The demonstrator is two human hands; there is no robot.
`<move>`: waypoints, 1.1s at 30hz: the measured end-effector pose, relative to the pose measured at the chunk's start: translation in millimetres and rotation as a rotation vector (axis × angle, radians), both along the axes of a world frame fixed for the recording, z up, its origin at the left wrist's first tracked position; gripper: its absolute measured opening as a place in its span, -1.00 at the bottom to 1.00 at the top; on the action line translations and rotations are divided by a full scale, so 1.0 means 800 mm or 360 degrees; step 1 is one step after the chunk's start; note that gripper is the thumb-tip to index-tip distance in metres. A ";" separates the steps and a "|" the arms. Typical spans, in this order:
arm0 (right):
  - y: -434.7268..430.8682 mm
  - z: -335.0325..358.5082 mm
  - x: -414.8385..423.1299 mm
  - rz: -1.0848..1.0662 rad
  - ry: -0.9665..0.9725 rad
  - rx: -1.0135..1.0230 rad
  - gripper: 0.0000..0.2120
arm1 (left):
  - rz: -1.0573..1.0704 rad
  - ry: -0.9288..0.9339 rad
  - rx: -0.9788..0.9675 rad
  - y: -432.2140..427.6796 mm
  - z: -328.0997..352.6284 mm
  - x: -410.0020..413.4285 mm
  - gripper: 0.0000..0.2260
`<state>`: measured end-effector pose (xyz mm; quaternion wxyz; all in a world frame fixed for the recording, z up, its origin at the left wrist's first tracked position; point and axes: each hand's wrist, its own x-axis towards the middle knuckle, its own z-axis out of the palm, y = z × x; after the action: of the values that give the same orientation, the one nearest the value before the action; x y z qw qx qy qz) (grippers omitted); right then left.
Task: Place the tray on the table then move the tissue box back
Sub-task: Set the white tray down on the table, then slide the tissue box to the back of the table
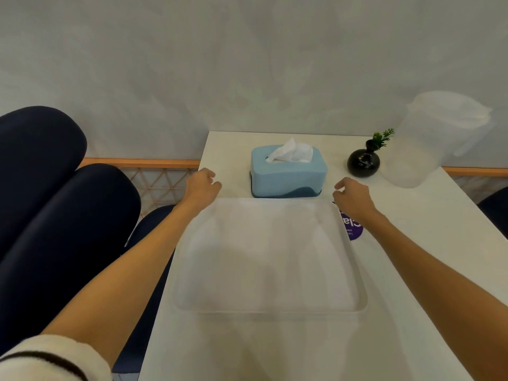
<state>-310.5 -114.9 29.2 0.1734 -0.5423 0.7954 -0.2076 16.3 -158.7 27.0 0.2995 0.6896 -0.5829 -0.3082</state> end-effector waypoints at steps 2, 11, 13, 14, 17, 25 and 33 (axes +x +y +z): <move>-0.019 0.007 0.005 0.0034 -0.0157 -0.0098 -0.67 | -0.0017 0.0129 0.0029 -0.011 0.009 -0.021 -0.62; -0.071 0.004 0.019 0.0180 -0.0507 -0.0216 -0.43 | -0.0034 0.0543 0.0400 -0.050 0.018 -0.097 -0.51; -0.078 -0.005 0.017 0.0161 -0.0594 -0.0227 -0.41 | -0.0079 0.0666 0.0479 -0.048 0.009 -0.106 -0.63; -0.083 -0.010 0.015 0.0145 -0.0645 -0.0205 -0.39 | -0.0097 0.0707 0.0504 -0.047 0.003 -0.109 -0.64; -0.093 -0.022 0.011 0.0089 -0.0856 -0.0082 -0.36 | -0.0127 0.0816 0.0529 -0.045 -0.008 -0.115 -0.57; -0.106 -0.038 0.032 0.0105 -0.1104 -0.0088 -0.34 | -0.0165 0.0800 0.0383 -0.064 -0.016 -0.106 -0.56; -0.153 -0.032 0.085 0.0237 -0.1170 -0.0143 -0.41 | -0.0042 0.0730 0.0292 -0.120 -0.013 -0.049 -0.56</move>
<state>-242.8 -237.6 3.3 0.4381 -0.4950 0.6285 -0.4098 -23.3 -255.0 16.3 0.3559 0.6183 -0.4783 -0.5122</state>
